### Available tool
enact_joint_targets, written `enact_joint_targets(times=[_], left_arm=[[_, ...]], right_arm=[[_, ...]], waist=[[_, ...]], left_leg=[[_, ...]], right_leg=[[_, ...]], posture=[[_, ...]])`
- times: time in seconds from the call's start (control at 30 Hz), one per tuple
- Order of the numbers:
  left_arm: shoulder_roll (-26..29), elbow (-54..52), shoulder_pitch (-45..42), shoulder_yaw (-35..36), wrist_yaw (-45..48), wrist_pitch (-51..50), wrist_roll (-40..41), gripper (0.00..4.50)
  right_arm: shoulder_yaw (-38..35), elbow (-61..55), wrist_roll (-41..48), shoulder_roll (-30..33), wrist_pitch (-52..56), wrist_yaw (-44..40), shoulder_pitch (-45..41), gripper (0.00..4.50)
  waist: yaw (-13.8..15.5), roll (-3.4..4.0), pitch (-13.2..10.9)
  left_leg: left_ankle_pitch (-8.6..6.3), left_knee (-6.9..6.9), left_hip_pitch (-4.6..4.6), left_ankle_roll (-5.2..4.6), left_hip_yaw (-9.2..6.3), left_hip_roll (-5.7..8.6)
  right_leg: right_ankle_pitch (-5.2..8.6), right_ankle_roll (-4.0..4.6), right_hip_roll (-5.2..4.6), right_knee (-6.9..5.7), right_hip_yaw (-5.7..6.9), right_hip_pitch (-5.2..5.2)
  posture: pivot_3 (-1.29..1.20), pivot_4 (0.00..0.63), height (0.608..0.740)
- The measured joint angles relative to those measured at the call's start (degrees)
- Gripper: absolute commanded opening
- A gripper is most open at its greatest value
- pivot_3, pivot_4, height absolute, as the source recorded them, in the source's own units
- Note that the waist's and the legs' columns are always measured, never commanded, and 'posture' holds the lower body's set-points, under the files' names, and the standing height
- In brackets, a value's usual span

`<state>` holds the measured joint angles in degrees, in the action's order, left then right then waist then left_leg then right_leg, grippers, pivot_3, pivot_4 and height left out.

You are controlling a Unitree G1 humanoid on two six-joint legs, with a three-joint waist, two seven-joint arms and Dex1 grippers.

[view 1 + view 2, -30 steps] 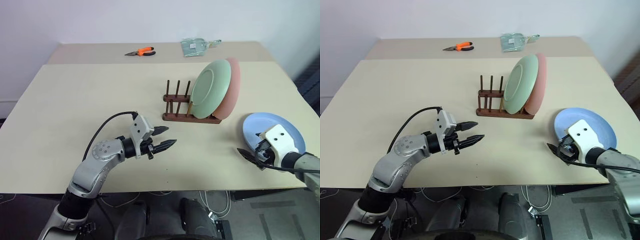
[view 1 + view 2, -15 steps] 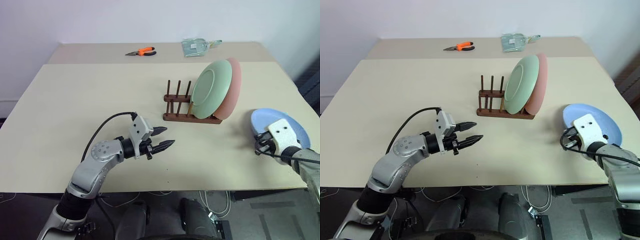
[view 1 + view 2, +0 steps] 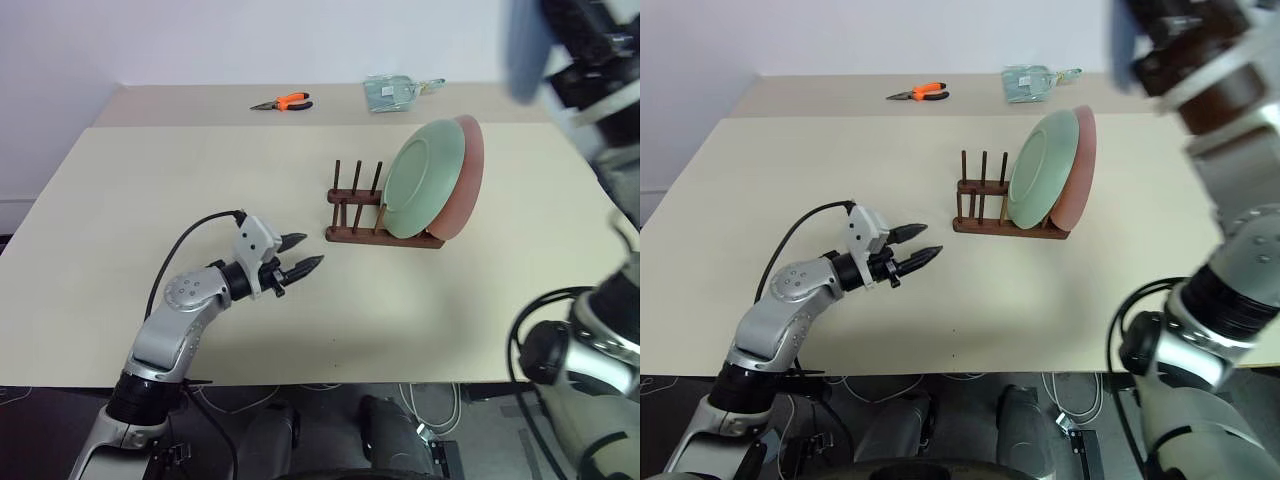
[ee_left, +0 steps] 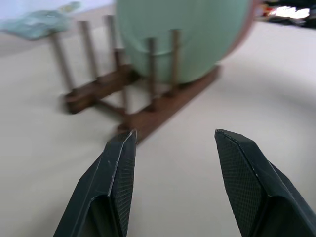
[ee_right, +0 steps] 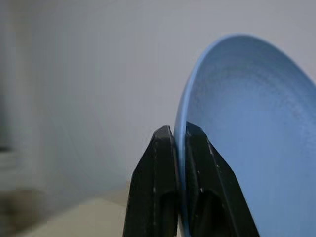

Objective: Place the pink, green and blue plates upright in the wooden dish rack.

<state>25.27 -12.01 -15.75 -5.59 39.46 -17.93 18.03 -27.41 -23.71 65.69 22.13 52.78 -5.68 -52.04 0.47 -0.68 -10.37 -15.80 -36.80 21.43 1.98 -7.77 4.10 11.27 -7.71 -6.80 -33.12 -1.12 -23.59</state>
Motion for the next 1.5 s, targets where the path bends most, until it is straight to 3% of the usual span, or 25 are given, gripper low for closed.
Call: enact_joint_targets(times=[0.13, 0.3, 0.63, 1.13, 1.23, 1.33, 1.5], left_arm=[[1.8, 3.9, 0.7, 2.7, -0.9, 4.5, -2.6, 2.57], [2.0, 4.8, 2.1, 4.4, -1.2, 6.5, -3.8, 2.57], [1.5, 4.3, 3.6, 4.3, -2.2, 7.2, -4.2, 2.57], [1.5, 2.9, 3.7, 4.2, -2.2, 7.0, -4.3, 2.57], [1.5, 2.8, 3.7, 4.1, -2.2, 6.9, -4.4, 2.57], [1.4, 2.8, 3.7, 4.1, -2.2, 6.7, -4.6, 2.57], [1.1, 2.4, 3.8, 4.0, -2.3, 6.0, -4.8, 2.57]], right_arm=[[5.7, 2.8, 11.8, -14.7, -2.2, 14.7, -2.5, 0.06], [9.9, 8.6, 13.3, -21.4, -4.8, 25.1, 3.2, 0.06], [11.4, 10.0, 10.4, -21.6, -10.1, 26.8, 7.2, 0.06], [13.6, 13.2, 10.9, -21.9, -10.8, 28.9, 7.2, 0.06], [14.1, 15.8, 9.3, -21.8, -10.8, 28.9, 7.2, 1.0], [15.2, 17.5, 5.7, -20.2, -11.1, 26.9, 6.7, 2.48], [21.9, 12.2, -7.0, -6.1, -11.1, 14.2, 4.7, 2.48]], waist=[[-0.4, 0.02, 0.0], [0.1, -0.02, 0.1], [-1.7, 0.01, 0.1], [-1.6, 0.0, 0.1], [-1.6, 0.0, 0.1], [-1.5, 0.01, 0.1], [-1.2, -0.01, 0.1]], left_leg=[[0.04, 0.2, -0.03, 0.06, -0.05, -0.01], [0.11, 0.35, -0.01, 0.17, 0.09, 0.05], [0.16, 0.64, -0.07, 0.22, 0.15, -0.03], [0.17, 0.63, -0.07, 0.22, 0.16, -0.04], [0.17, 0.63, -0.06, 0.22, 0.16, -0.04], [0.17, 0.62, -0.05, 0.22, 0.18, -0.03], [0.17, 0.6, -0.01, 0.22, 0.19, -0.02]], right_leg=[[-0.09, -0.15, 0.08, -0.15, 0.04, -0.15], [-0.12, -0.17, 0.06, -0.13, 0.04, -0.21], [-0.15, -0.14, 0.18, -0.25, -0.02, -0.49], [-0.16, -0.12, 0.19, -0.25, -0.05, -0.49], [-0.17, -0.12, 0.2, -0.25, -0.04, -0.49], [-0.17, -0.12, 0.2, -0.24, -0.05, -0.49], [-0.16, -0.13, 0.18, -0.15, -0.03, -0.45]], posture=[[0.0, 0.15, 0.74], [0.0, 0.15, 0.74], [0.0, 0.15, 0.74], [0.0, 0.15, 0.74], [0.0, 0.15, 0.74], [0.0, 0.15, 0.74], [0.0, 0.15, 0.74]])
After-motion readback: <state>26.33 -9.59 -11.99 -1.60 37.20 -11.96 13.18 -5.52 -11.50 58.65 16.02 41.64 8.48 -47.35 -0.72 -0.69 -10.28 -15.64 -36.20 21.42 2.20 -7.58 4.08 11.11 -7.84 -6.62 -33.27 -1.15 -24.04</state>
